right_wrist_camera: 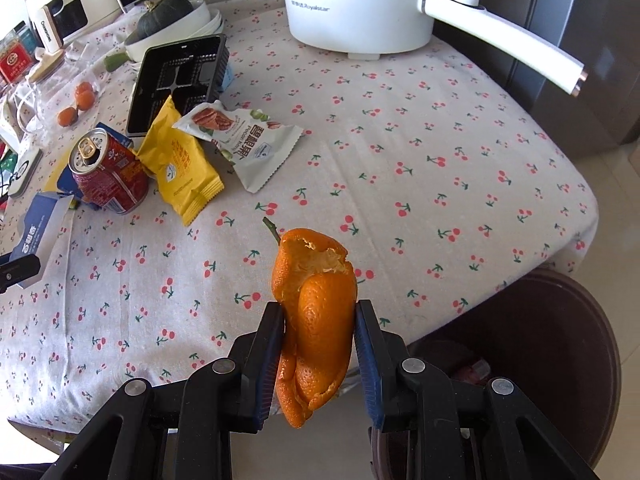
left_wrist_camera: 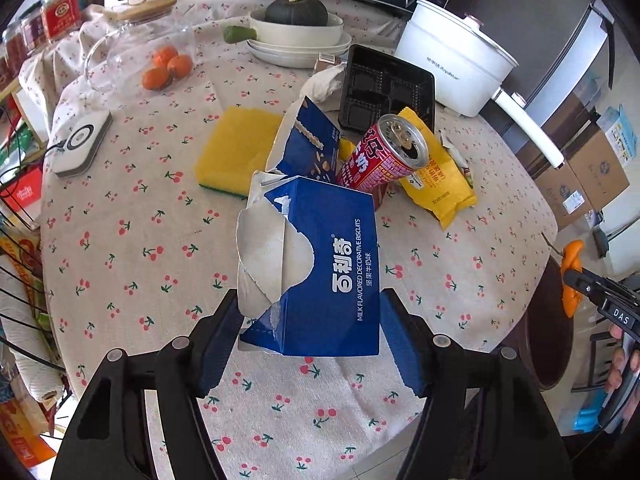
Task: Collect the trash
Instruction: 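Carry the peel and box over the bin and open both grippers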
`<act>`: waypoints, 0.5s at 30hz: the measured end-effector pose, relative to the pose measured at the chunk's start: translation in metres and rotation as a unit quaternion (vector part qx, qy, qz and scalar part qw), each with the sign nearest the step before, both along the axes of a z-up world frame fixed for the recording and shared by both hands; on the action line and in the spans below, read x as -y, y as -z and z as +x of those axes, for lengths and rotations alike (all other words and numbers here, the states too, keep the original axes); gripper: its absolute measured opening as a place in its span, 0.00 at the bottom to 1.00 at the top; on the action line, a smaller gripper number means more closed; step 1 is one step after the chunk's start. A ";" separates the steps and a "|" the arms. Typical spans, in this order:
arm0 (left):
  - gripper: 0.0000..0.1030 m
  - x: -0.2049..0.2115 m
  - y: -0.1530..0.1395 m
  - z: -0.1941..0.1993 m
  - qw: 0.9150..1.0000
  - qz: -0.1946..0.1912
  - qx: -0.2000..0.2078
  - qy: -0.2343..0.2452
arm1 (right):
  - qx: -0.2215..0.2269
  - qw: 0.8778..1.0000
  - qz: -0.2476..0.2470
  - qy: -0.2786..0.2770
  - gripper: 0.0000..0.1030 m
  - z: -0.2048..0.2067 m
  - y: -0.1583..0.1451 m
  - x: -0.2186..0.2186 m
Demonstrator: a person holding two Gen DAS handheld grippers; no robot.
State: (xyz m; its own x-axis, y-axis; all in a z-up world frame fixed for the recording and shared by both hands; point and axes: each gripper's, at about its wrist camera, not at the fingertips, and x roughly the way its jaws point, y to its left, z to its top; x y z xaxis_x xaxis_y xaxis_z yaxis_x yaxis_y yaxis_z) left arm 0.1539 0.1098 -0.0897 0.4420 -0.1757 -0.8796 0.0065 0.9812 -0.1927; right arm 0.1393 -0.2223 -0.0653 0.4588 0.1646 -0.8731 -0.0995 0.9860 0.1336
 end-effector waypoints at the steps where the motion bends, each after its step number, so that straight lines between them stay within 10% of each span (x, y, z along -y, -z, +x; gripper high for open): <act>1: 0.69 0.001 -0.002 -0.002 1.000 -0.002 0.002 0.002 | 0.000 1.000 0.002 0.002 0.30 -0.001 -0.001 0.002; 15: 0.69 0.069 -0.021 -0.017 0.997 -0.017 0.024 0.077 | 0.005 0.999 0.012 0.036 0.30 -0.025 -0.006 0.050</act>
State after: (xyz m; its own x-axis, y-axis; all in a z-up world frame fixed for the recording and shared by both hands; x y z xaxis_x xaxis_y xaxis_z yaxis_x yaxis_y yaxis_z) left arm 0.1368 0.0409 -0.0691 0.4492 -0.2742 -0.8503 0.1674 0.9607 -0.2214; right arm 0.1143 -0.2726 -0.0594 0.4793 0.1517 -0.8645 -0.0304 0.9872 0.1564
